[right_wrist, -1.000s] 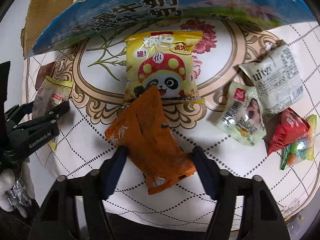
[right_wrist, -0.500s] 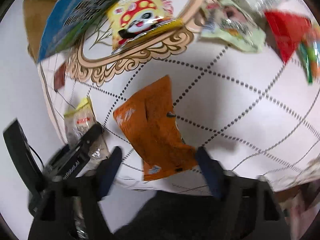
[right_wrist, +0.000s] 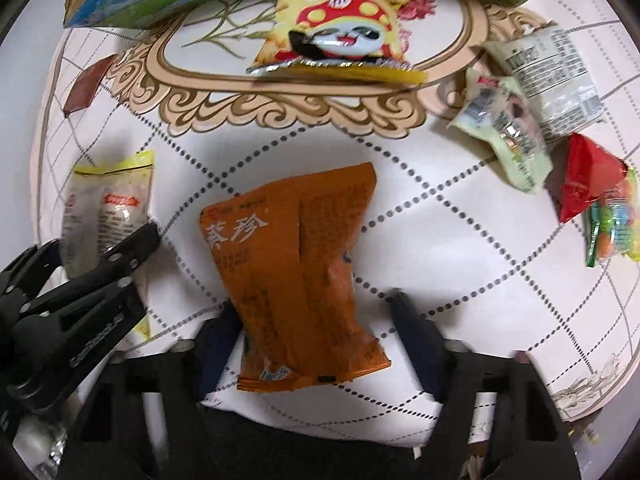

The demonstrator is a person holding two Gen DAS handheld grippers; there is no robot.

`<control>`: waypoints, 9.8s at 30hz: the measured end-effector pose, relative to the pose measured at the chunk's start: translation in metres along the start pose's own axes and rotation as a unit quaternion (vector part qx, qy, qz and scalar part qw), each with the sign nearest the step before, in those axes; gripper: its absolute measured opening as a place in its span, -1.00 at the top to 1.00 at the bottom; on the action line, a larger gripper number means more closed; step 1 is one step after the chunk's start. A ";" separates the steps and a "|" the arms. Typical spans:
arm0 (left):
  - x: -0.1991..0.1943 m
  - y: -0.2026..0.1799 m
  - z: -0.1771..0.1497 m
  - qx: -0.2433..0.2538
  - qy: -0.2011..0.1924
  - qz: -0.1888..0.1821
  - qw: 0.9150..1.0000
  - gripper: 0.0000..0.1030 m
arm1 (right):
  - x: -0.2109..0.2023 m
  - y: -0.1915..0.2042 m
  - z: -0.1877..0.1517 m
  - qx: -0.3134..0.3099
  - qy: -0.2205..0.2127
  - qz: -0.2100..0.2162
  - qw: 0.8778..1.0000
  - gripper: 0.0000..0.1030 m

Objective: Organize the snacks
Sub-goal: 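Grasp the clear bread bag with left gripper while right grasps orange Caizhen bag, then lower both bags into the box and open both grippers, then move both tools back toward the remaining snacks, then grasp the yellow panda chip bag with left gripper while right grasps red sachet, then carry both packets into the box and open both grippers, then move both tools back toward the snacks beside the box, then grasp the small clear drink pouch with left gripper while right grasps candy-ball bag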

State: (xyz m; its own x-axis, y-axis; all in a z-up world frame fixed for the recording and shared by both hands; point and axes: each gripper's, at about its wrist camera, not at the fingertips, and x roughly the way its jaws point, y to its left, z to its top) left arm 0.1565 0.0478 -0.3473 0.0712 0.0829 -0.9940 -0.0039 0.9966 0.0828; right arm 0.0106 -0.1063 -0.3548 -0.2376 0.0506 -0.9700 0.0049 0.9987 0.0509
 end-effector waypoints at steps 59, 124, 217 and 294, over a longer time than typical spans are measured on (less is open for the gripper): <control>-0.074 0.010 0.247 -0.009 -0.060 -0.036 0.998 -0.48 | -0.112 -0.040 0.232 0.066 -0.135 0.006 0.989 -0.81; -0.080 -0.097 0.115 0.006 -0.071 -0.056 0.996 -0.92 | -0.100 -0.207 0.037 0.297 -0.137 0.093 0.941 -0.92; -0.157 -0.069 0.313 0.034 -0.143 -0.071 0.987 0.05 | -0.237 -0.098 0.255 0.118 -0.286 0.043 0.950 0.31; -0.073 -0.207 0.111 0.115 -0.045 -0.083 0.989 -0.87 | -0.116 -0.244 0.029 0.210 -0.163 -0.016 0.964 -0.92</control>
State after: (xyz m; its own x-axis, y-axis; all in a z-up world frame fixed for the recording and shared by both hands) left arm 0.2626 -0.1649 -0.2841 0.1397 -0.0928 -0.9858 0.2413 0.9688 -0.0570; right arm 0.0646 -0.3559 -0.2617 0.0728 -0.0482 -0.9962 0.4123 0.9110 -0.0139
